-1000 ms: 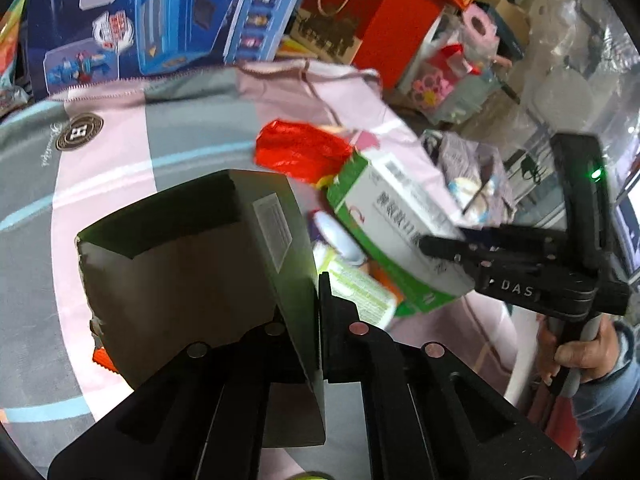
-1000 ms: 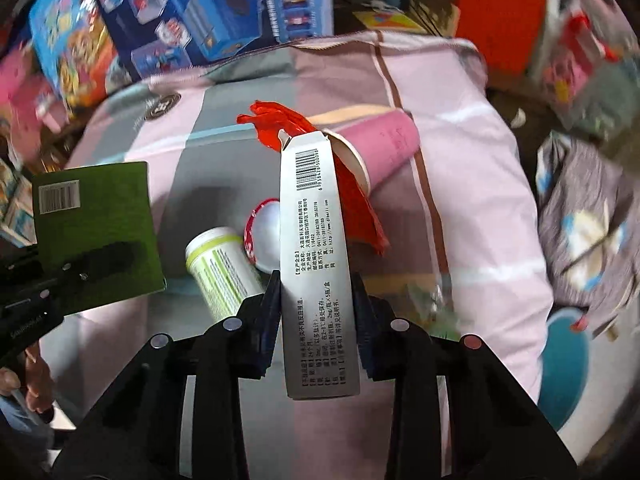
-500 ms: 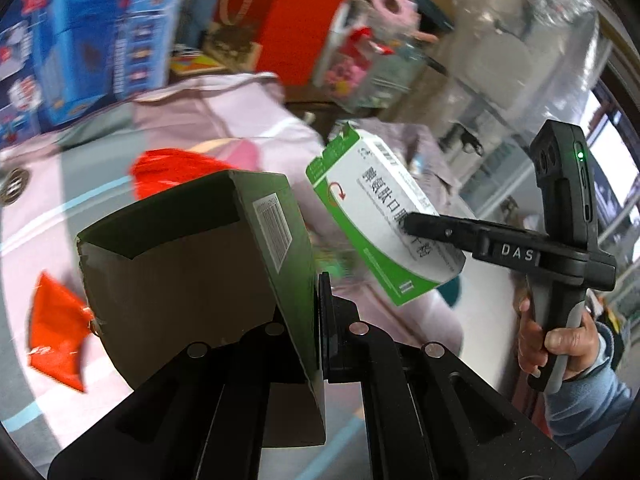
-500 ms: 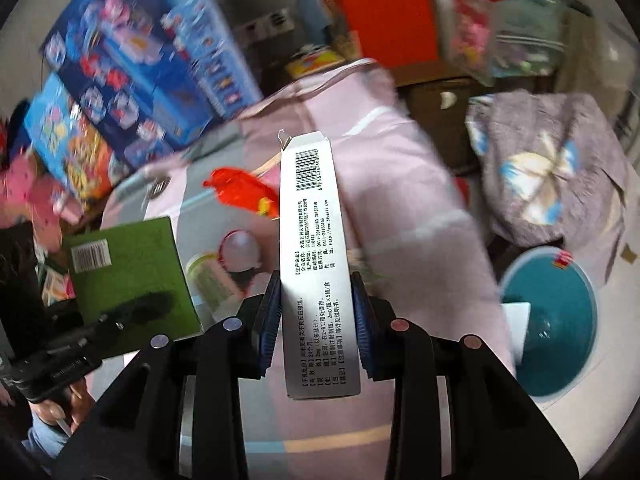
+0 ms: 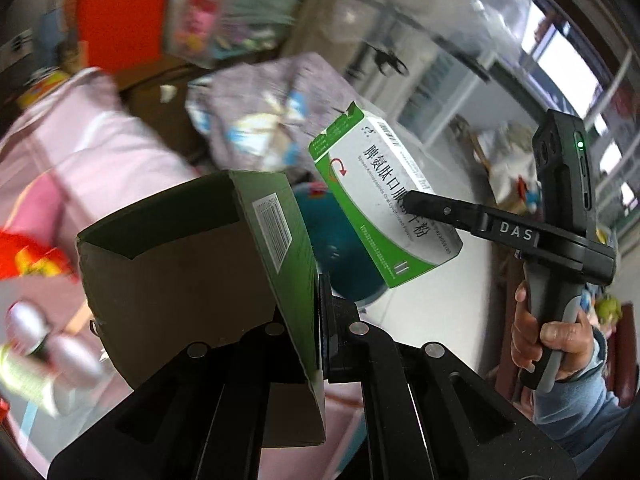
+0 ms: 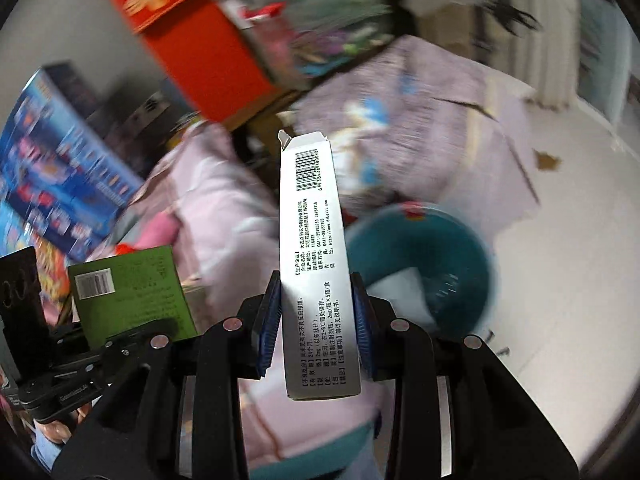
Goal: Collect trash
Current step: 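Carry both boxes over the teal bin and open both grippers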
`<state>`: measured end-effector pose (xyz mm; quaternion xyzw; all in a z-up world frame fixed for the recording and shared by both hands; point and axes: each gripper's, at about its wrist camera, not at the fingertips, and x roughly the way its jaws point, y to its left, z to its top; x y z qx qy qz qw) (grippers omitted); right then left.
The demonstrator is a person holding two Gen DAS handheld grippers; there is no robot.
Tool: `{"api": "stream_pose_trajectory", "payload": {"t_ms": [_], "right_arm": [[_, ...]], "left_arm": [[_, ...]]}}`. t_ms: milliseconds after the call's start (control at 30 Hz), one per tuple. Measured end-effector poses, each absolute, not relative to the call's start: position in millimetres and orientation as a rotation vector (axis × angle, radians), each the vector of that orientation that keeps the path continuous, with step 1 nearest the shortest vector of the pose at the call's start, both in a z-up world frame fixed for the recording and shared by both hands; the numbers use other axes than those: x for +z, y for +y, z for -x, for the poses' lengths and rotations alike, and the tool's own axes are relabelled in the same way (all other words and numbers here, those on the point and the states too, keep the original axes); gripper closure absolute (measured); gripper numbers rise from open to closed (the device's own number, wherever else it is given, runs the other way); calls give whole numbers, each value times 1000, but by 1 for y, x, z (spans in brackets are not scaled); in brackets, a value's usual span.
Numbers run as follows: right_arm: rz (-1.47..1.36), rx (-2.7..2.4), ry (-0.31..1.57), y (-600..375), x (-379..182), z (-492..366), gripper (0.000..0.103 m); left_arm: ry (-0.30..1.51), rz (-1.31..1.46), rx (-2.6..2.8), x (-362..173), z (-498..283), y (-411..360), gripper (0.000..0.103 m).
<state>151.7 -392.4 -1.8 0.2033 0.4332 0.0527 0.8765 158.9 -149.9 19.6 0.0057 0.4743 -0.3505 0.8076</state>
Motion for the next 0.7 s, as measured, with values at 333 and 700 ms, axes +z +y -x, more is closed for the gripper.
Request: {"api": "stream_pose_trajectory", "payload": {"t_ms": [333,700], "right_arm": [[-512,21,985,-458,-53,-151,71],[-551,-3,1053,-476,-87,-164,71]], "left_arm": [[1138,-88,-851,-24,-184,-256,99],[1200,-87,-789,-60,-208,-283,40]]}}
